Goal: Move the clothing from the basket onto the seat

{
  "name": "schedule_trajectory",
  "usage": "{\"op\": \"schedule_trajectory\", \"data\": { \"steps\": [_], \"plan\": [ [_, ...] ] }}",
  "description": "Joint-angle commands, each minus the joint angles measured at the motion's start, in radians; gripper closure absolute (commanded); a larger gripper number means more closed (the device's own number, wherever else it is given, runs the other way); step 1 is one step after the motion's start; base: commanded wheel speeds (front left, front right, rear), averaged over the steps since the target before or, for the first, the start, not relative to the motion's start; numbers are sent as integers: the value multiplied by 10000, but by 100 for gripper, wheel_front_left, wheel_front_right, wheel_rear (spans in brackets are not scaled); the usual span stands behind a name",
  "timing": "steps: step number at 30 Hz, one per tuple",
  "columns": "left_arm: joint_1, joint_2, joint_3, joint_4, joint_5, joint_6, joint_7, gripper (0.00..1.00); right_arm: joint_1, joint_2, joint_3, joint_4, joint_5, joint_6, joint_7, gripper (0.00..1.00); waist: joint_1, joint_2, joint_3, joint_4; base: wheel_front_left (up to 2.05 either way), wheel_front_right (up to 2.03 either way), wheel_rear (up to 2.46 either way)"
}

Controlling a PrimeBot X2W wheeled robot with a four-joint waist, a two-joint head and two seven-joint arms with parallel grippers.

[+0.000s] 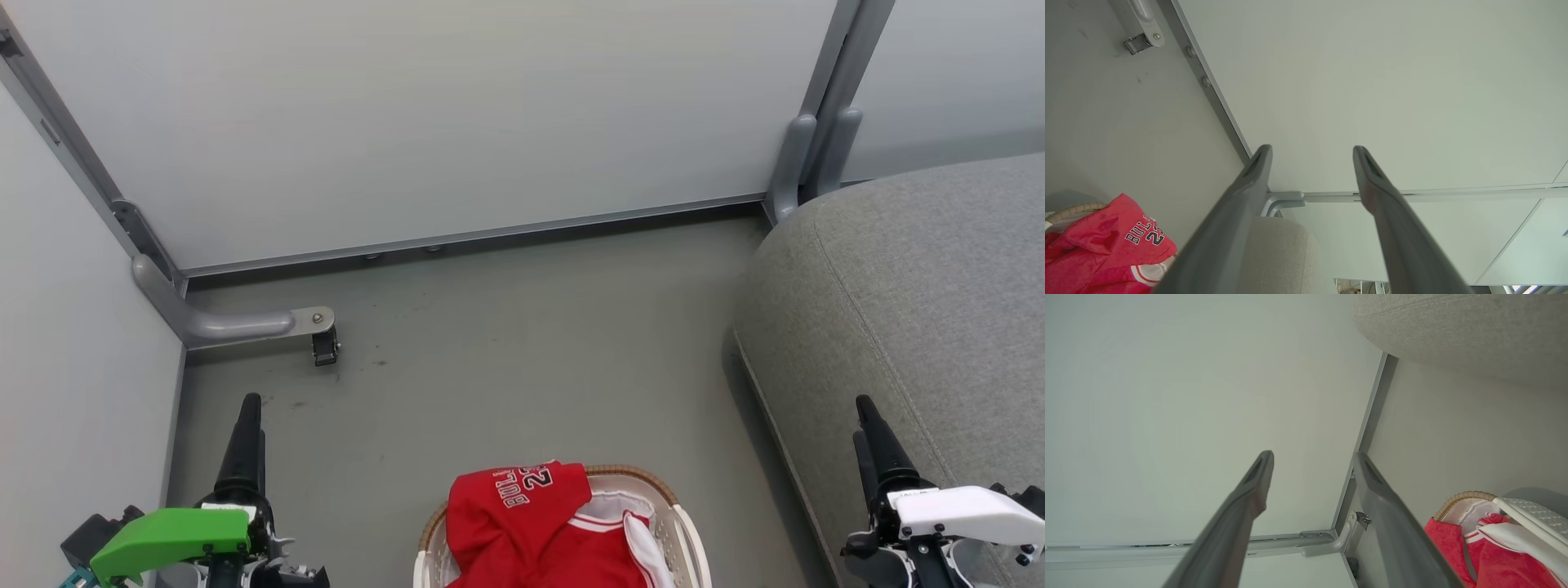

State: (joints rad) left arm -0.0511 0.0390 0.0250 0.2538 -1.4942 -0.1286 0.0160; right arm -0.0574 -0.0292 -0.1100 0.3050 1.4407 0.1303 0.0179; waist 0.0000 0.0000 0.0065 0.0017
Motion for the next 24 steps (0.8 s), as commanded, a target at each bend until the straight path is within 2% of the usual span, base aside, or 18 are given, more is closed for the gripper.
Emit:
{"op": "schedule_trajectory", "data": {
  "steps": [1, 16, 24],
  "plan": [
    [-63, 50, -57, -250, 336, -8, -99, 0, -260, -99, -57, -227, -371, 1, -112, 0, 0, 0, 4, 4, 0, 0, 0],
    [-122, 71, -149, -713, 2942, -3, -675, 0, -154, -131, 38, -1187, -3632, 2, -691, 0, 0, 0, 36, 48, 0, 0, 0],
    [-87, 79, -279, -1052, 4752, 286, -941, 0, -92, -141, 395, -1569, -5521, 3, -959, 0, 0, 0, 54, 68, 0, 0, 0]
  ]
}}
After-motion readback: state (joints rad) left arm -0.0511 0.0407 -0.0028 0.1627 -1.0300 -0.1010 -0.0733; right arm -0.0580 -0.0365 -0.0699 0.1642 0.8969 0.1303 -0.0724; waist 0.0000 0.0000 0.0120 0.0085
